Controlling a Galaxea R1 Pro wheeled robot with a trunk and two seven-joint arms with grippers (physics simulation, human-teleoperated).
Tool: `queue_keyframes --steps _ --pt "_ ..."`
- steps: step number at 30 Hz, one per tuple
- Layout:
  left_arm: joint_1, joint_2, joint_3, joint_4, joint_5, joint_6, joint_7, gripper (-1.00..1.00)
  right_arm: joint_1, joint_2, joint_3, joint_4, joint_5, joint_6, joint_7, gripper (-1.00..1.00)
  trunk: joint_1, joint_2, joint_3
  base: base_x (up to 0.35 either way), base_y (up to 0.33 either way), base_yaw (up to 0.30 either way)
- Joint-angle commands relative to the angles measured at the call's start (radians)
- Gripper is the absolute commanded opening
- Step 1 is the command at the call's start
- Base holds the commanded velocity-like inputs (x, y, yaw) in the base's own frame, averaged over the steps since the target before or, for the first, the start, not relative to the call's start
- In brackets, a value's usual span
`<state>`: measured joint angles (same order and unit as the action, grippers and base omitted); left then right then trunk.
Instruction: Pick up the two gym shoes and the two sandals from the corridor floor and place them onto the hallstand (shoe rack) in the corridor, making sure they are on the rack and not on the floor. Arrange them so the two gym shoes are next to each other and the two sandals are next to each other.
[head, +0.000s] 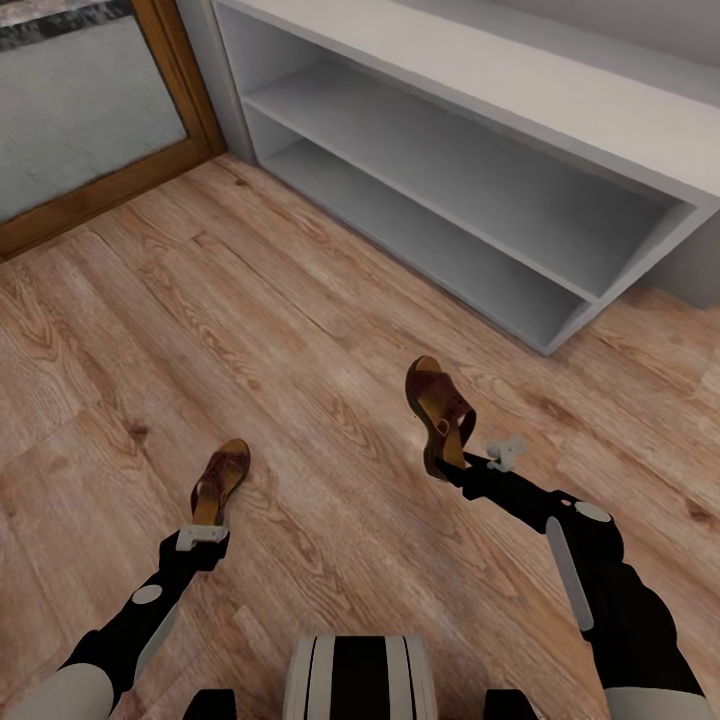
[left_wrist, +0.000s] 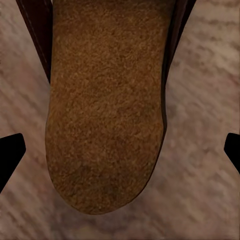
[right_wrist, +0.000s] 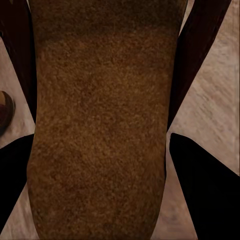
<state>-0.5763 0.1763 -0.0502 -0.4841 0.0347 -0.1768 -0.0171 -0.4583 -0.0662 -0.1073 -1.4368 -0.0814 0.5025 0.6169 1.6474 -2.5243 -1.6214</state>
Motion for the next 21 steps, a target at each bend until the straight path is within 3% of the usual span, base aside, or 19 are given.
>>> queue_keyframes --steps 1,12,16,21 --pt "0.0 0.001 -0.005 0.001 0.004 -0.004 0.0 1.0 0.0 0.0 -0.004 -0.001 -0.011 0.01 0.001 -1.0 0.0 0.0 -0.001 0.0 0.0 0.0" --pt "0.0 0.002 -0.005 0.001 0.004 -0.004 0.0 1.0 0.0 0.0 -0.015 -0.001 -0.011 0.01 0.001 -1.0 0.0 0.0 -0.006 0.0 0.0 0.05" --pt "0.0 0.002 -0.005 0.0 0.004 -0.004 0.0 1.0 0.0 0.0 -0.016 -0.001 -0.011 0.01 0.001 -1.0 0.002 -0.001 -0.025 0.0 0.0 0.091" --pt "0.0 -0.001 -0.005 -0.001 0.003 -0.004 0.0 1.0 0.0 0.0 -0.016 -0.001 -0.011 0.01 0.001 -1.0 0.002 -0.001 -0.025 0.0 0.0 0.017"
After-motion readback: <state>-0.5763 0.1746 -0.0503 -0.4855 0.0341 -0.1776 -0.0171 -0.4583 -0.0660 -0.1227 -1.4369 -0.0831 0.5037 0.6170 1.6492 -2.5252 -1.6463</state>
